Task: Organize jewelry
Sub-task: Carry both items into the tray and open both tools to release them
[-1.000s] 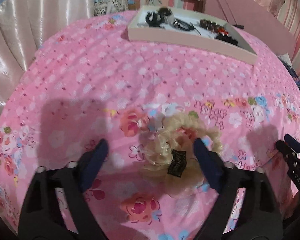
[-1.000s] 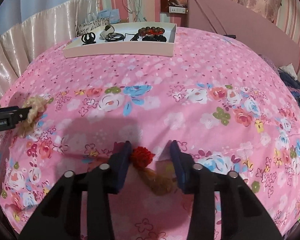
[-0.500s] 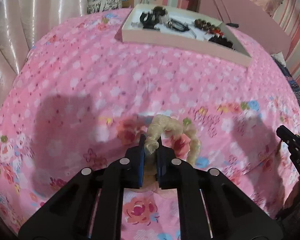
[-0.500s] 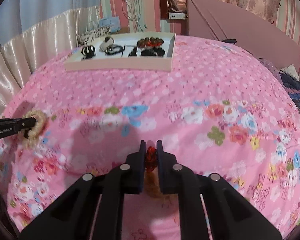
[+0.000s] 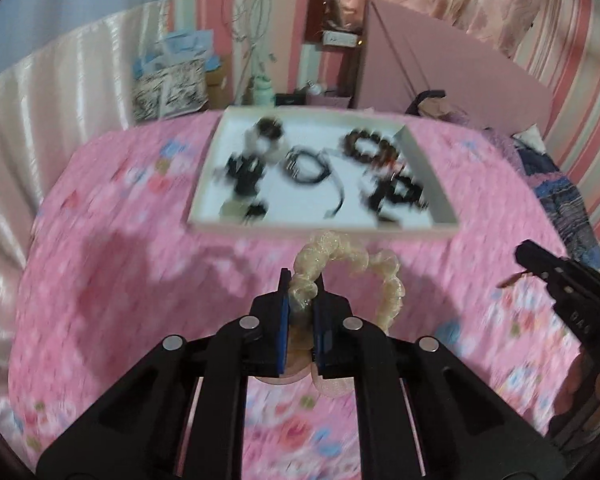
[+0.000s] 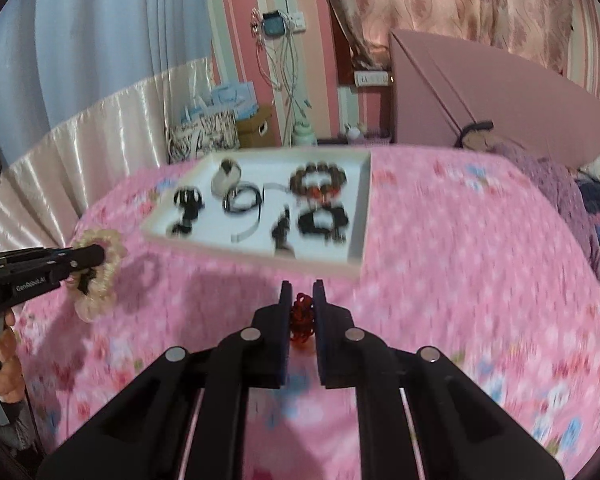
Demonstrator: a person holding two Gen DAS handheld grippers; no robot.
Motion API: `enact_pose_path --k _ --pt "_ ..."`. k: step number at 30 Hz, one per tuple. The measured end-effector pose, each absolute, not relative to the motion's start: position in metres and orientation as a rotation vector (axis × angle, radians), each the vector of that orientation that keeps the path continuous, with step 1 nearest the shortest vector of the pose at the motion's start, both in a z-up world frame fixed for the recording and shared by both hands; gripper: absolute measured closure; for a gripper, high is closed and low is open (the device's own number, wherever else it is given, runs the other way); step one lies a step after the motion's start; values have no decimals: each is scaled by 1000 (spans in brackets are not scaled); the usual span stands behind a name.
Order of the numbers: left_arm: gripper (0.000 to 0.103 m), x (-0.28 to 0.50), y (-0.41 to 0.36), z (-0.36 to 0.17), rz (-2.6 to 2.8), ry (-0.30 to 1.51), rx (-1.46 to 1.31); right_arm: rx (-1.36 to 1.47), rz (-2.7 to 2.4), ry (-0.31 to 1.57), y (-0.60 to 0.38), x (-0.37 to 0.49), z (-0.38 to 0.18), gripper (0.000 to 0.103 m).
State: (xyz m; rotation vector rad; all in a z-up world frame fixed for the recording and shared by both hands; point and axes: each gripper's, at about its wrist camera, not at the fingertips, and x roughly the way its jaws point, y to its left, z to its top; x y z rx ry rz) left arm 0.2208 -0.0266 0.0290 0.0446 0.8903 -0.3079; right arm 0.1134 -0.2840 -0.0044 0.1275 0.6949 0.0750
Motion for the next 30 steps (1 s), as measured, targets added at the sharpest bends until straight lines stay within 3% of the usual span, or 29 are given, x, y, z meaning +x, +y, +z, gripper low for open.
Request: enact_pose_path --k 8,20,30 --pt "95 292 -55 47 -289 835 64 80 37 691 -270 192 13 93" --pt "95 368 -78 -40 -214 948 61 97 12 816 -271 256 -52 93" --pt "90 377 -86 -68 -172 977 124 111 26 896 -276 271 -78 93"
